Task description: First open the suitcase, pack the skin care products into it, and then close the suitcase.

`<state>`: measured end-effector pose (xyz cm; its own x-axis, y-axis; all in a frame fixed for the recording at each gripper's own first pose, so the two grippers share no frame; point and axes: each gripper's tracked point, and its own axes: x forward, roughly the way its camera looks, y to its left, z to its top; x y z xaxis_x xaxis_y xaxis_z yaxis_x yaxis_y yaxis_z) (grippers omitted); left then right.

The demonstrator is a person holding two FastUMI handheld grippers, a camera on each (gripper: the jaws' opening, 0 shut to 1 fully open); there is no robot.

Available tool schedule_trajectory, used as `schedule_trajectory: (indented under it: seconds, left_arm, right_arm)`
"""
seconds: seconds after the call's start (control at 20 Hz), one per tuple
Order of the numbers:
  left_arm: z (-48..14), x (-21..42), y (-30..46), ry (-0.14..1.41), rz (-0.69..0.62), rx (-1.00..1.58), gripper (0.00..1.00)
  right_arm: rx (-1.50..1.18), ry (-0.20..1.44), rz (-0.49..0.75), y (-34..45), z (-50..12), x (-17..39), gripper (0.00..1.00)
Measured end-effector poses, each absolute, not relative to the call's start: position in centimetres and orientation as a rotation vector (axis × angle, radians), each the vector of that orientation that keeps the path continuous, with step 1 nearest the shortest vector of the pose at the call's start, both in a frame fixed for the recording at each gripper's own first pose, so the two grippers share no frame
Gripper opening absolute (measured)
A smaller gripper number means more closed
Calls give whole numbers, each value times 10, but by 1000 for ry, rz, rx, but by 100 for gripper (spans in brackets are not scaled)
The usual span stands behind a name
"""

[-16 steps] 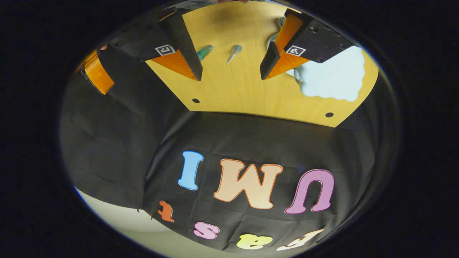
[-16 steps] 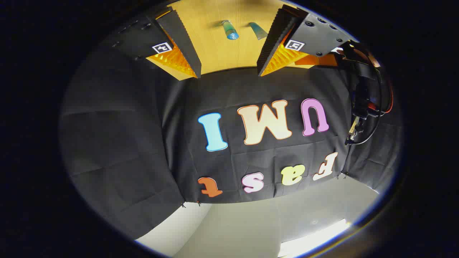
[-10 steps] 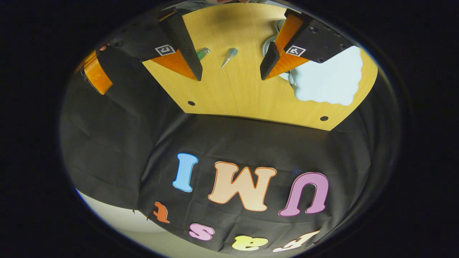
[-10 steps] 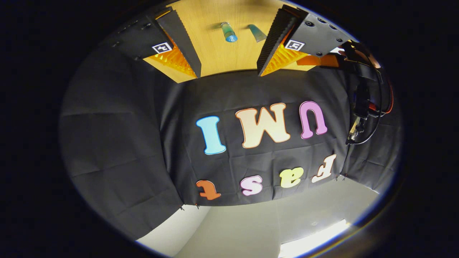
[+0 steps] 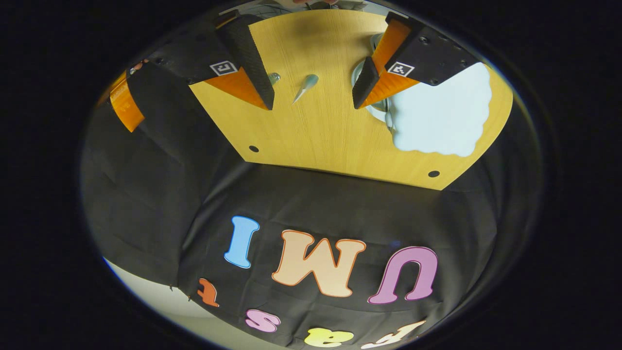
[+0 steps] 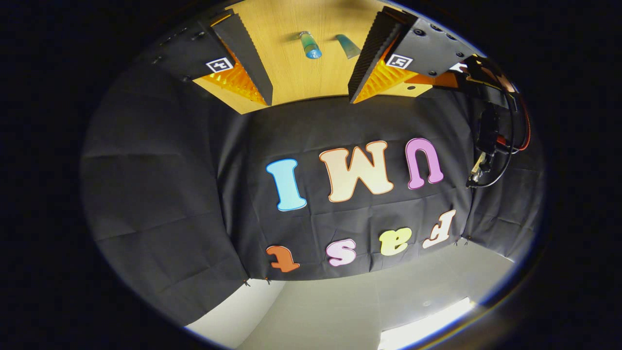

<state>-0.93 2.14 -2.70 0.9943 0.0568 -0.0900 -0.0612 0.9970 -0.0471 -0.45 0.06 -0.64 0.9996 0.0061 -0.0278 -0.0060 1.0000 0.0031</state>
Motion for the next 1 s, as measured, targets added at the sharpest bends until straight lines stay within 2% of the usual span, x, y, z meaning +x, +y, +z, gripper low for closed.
schedule_trajectory:
  seconds: [0.45,0.75,0.95,1.0]
  left_arm:
    - [-42,-4,41,198,87,-85,95]
    - [-72,9,85,376,195,-176,95]
    - [-85,29,104,486,207,-213,94]
    - [-88,36,107,513,211,-221,90]
  right_arm:
    - [16,37,0,-1,-14,-5,98]
    - [43,63,12,-3,-26,-4,98]
    - [73,102,14,-7,-39,-4,98]
    - [78,110,14,-8,-42,-4,98]
